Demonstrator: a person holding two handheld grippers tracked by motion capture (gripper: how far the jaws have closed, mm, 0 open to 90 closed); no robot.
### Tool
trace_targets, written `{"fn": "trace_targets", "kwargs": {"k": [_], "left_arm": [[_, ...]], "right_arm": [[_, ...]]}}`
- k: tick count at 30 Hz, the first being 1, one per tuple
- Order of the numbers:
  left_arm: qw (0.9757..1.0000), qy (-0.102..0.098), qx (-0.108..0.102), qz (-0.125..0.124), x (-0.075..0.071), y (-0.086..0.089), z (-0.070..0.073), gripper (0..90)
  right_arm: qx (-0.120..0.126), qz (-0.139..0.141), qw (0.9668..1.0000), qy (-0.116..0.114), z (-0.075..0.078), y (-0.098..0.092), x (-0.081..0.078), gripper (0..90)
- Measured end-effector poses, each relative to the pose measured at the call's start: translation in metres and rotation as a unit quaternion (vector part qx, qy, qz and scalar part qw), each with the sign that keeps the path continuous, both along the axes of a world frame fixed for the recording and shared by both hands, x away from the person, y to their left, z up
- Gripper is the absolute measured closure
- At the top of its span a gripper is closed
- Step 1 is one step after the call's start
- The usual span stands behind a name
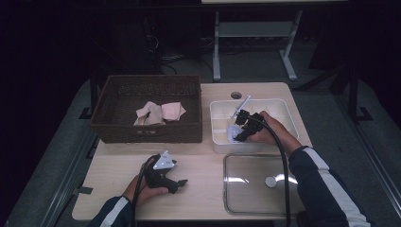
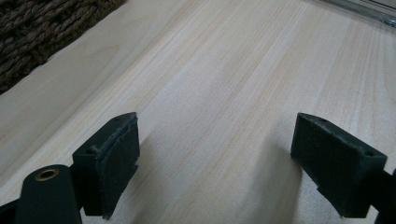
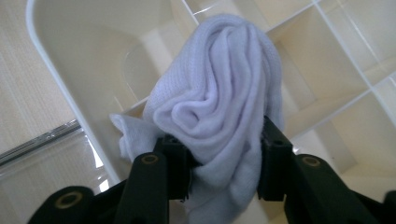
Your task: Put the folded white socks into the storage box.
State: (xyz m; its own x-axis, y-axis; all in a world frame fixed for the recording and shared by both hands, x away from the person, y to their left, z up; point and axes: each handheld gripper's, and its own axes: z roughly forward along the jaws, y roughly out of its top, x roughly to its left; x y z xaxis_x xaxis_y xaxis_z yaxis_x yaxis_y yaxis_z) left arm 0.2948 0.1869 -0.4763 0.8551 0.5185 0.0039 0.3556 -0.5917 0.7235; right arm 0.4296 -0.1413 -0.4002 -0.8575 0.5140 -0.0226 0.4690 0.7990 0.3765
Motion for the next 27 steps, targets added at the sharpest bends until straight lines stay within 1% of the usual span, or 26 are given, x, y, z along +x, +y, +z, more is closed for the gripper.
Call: {"fn": "trace_targets", "kwargs": {"k": [1, 3, 6, 8, 11, 15, 18, 19, 21, 23, 25, 27], "left_arm": [[1.0, 0.001, 0.002, 0.0, 0.0, 0.0, 0.0, 14.5], [1.0, 0.001, 0.002, 0.0, 0.0, 0.0, 0.0, 14.5], [1.0, 0.0, 0.002, 0.0, 0.0, 0.0, 0.0, 14.5], [1.0, 0.001, 0.002, 0.0, 0.0, 0.0, 0.0, 14.5], [1.0, 0.001, 0.002, 0.0, 0.0, 0.0, 0.0, 14.5], [1.0, 0.001, 0.002, 0.0, 0.0, 0.0, 0.0, 14.5], [1.0, 0.0, 0.002, 0.0, 0.0, 0.0, 0.0, 14.5], [1.0, 0.001, 0.002, 0.0, 0.0, 0.0, 0.0, 14.5], [1.0, 0.001, 0.002, 0.0, 0.0, 0.0, 0.0, 14.5], [1.0, 0.0, 0.003, -0.001, 0.0, 0.0, 0.0, 14.5], [1.0, 0.001, -0.001, 0.001, 0.0, 0.0, 0.0, 14.5], [1.0, 0.001, -0.001, 0.001, 0.0, 0.0, 0.0, 14.5]], "right_arm": [[-0.001, -0.002, 1.0, -0.008, 0.0, 0.0, -0.001, 59.3], [0.001, -0.01, 0.9999, -0.011, 0.001, -0.001, -0.002, 54.7], [0.004, -0.026, 0.9996, -0.014, 0.003, -0.005, -0.002, 46.2], [0.01, -0.037, 0.9992, -0.012, 0.003, -0.007, -0.001, 42.0], [0.022, -0.045, 0.9986, -0.013, 0.004, -0.011, -0.002, 39.0], [0.035, -0.048, 0.9982, -0.013, 0.007, -0.015, -0.003, 35.1], [0.05, -0.049, 0.9973, -0.018, 0.011, -0.017, -0.004, 32.1], [0.056, -0.052, 0.9969, -0.02, 0.013, -0.018, -0.005, 31.4], [0.062, -0.049, 0.9966, -0.023, 0.015, -0.018, -0.006, 30.6], [0.073, -0.046, 0.9958, -0.031, 0.018, -0.017, -0.008, 31.5], [0.081, -0.043, 0.995, -0.04, 0.02, -0.016, -0.009, 34.3], [0.09, -0.047, 0.994, -0.042, 0.023, -0.016, -0.009, 37.3]]}}
